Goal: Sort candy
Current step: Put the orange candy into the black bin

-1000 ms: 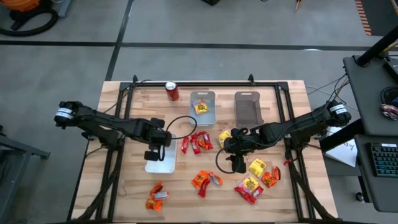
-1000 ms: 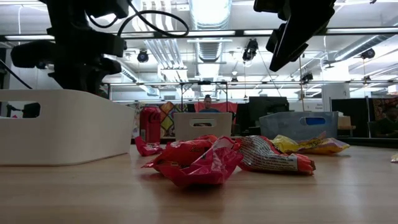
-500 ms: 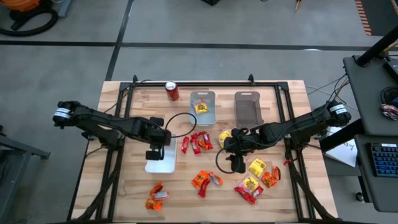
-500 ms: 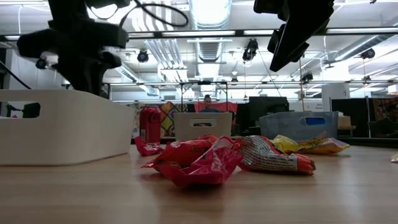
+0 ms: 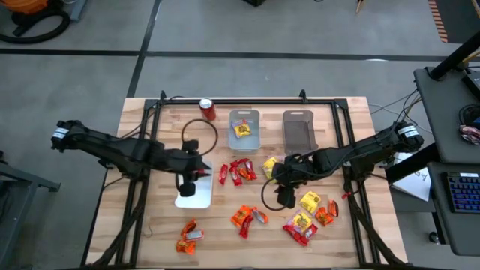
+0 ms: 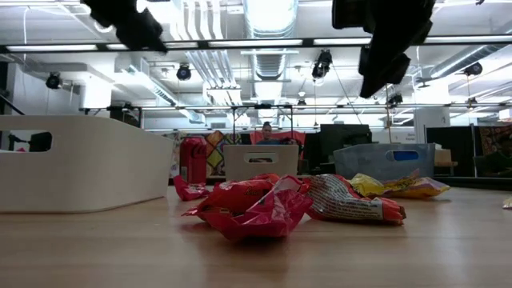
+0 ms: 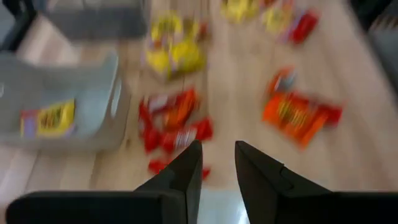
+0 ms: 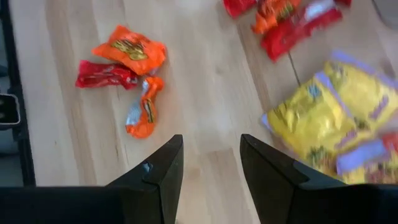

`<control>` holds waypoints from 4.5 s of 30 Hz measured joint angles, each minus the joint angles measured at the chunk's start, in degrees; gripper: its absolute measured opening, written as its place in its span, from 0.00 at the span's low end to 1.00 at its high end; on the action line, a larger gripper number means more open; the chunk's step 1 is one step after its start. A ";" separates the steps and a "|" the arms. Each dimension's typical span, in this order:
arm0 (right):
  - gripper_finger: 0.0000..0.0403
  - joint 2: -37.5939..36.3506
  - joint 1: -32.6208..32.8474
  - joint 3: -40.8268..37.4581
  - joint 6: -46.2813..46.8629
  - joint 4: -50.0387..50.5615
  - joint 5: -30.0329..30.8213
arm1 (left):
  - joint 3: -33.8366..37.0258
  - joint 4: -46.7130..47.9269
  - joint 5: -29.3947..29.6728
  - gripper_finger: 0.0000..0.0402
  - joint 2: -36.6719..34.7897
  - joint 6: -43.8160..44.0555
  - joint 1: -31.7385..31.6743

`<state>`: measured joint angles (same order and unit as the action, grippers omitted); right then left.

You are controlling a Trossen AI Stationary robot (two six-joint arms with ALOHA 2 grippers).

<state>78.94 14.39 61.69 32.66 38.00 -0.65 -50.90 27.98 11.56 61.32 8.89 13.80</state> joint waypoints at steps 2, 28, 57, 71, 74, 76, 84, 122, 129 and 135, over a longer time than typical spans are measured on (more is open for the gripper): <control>0.37 0.00 -0.01 0.00 2.57 2.00 -0.67 | 0.29 -3.31 0.03 0.20 -0.46 0.23 0.51; 0.38 0.00 3.77 -0.15 30.52 24.61 -6.79 | 10.43 -25.88 1.01 0.20 -0.27 -7.13 1.23; 0.47 -0.09 13.98 -6.31 46.51 22.96 -21.78 | 10.50 -25.39 6.04 0.20 -0.27 -5.78 1.21; 0.55 -0.09 20.72 -17.18 54.53 9.07 -19.09 | 10.54 -25.39 6.05 0.20 -0.27 -4.40 1.21; 0.56 -0.09 21.05 -19.50 54.78 7.47 -18.83 | 10.54 -25.39 6.05 0.20 -0.27 -3.88 1.21; 0.56 -0.09 21.03 -20.82 54.50 6.23 -18.74 | 10.54 -25.37 6.05 0.20 -0.27 -3.87 1.21; 0.43 -0.13 20.99 -22.32 51.21 4.46 -16.58 | 10.54 -25.39 6.05 0.20 -0.27 -3.86 1.21; 0.02 -6.59 19.24 -7.85 34.88 9.20 12.70 | 10.54 -28.59 6.09 0.20 1.55 -3.90 1.21; 0.02 -7.91 12.88 -3.99 23.33 9.17 37.05 | 10.54 -29.30 6.09 0.20 4.23 -3.88 1.23; 0.02 -8.02 0.46 -2.08 11.05 11.09 45.53 | 9.61 -29.43 6.07 0.20 4.65 -3.88 1.23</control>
<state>70.91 14.85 59.61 43.71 49.09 44.88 -41.29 -1.45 17.63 65.98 5.02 15.03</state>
